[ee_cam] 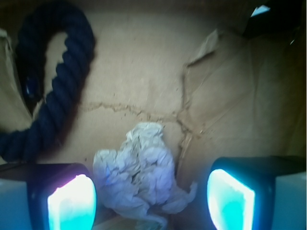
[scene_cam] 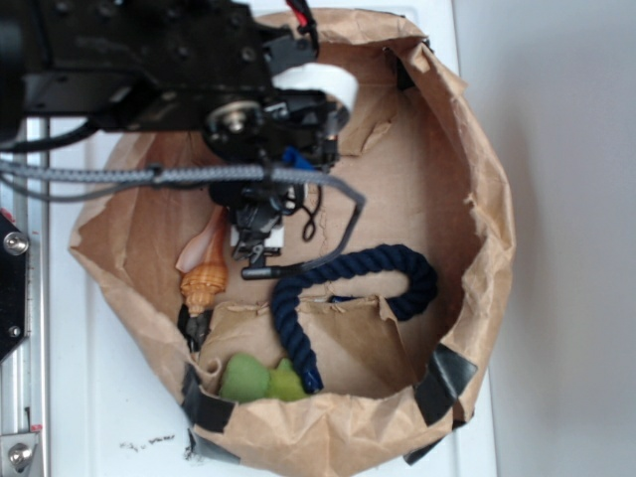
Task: Grab the white paper.
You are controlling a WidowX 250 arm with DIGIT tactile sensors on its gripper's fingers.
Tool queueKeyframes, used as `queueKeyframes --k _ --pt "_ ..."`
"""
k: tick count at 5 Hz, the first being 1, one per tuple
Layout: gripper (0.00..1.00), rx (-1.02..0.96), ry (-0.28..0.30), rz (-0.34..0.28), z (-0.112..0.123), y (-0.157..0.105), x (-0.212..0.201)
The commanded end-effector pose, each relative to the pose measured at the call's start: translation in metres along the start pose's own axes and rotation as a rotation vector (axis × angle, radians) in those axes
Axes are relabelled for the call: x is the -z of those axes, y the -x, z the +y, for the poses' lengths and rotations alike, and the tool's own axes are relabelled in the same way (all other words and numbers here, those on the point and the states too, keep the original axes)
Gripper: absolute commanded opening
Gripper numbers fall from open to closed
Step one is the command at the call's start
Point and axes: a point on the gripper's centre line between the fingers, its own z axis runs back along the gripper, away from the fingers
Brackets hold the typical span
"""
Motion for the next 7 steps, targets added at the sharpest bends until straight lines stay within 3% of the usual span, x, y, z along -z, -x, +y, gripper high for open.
queueKeyframes --k 1,3,7 --pt "1.00 -0.015 -0.058 -0.075 0.001 -0.007 -0.011" --pt "1.00 0.015 -0.054 -0.069 -0.001 0.006 -0.011" --pt "1.00 0.016 -0.015 -0.023 -0.009 0.008 0.002"
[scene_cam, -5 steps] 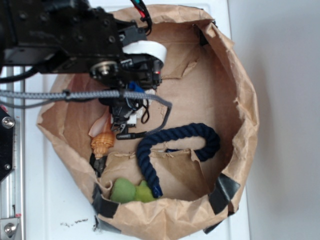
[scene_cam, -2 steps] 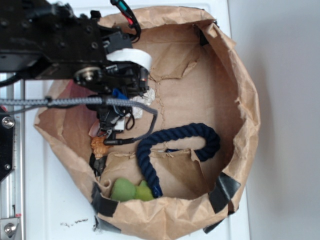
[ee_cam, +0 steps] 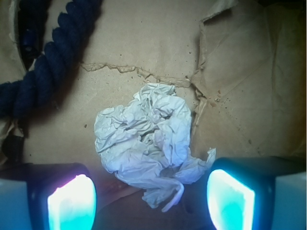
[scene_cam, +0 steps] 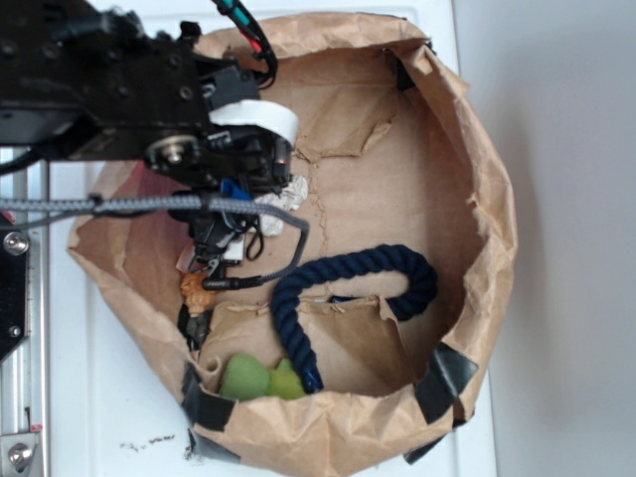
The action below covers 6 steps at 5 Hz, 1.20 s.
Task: Grab the white paper.
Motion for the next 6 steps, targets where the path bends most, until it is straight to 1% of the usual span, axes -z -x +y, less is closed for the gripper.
queueKeyframes --k 1,4,5,6 --pt "1.00 -0.014 -0.021 -0.016 -0.004 -0.017 0.000" --pt "1.00 -0.017 -0.069 -0.009 -0.016 -0.028 0.026" --pt "0.00 -0.043 -0.095 -0.001 -0.017 -0.031 0.035" --pt "0.00 -0.040 -0.099 -0.024 -0.016 -0.032 0.031"
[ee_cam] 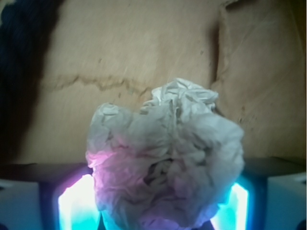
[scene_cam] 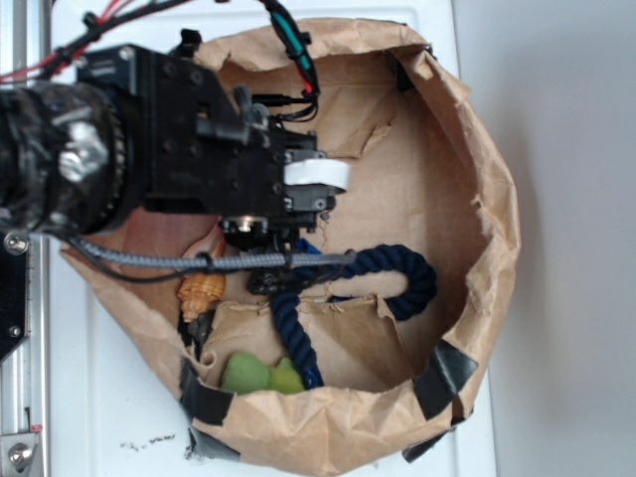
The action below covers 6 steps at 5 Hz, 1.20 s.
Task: Grab the white paper.
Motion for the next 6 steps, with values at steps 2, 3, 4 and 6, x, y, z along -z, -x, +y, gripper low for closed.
queueKeyframes --k 2,3,4,6 --pt "0.00 -0.020 -0.010 -0.065 0.004 -0.011 -0.023" --pt "0.00 -0.085 0.021 -0.057 0.013 -0.008 -0.070" --pt "0.00 -0.198 -0.026 0.004 0.029 -0.017 -0.093" --pt "0.00 -0.308 -0.031 0.019 0.037 -0.041 -0.110"
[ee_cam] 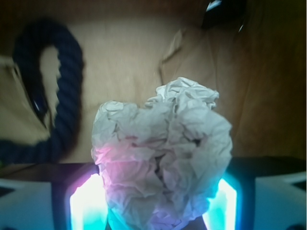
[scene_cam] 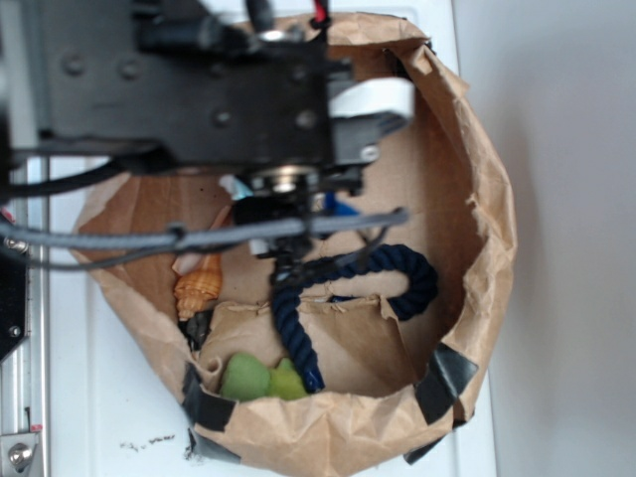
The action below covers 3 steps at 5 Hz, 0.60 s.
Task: Grab the white paper.
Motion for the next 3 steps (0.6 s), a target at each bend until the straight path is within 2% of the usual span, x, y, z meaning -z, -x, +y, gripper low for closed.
queueKeyframes --k 1,2,3 --pt "0.00 -0.070 0.015 -0.107 -0.003 -0.021 -0.043" --pt "0.00 -0.069 0.088 -0.096 -0.001 -0.015 -0.068" --pt "0.00 -0.091 0.092 -0.089 -0.006 -0.016 -0.072"
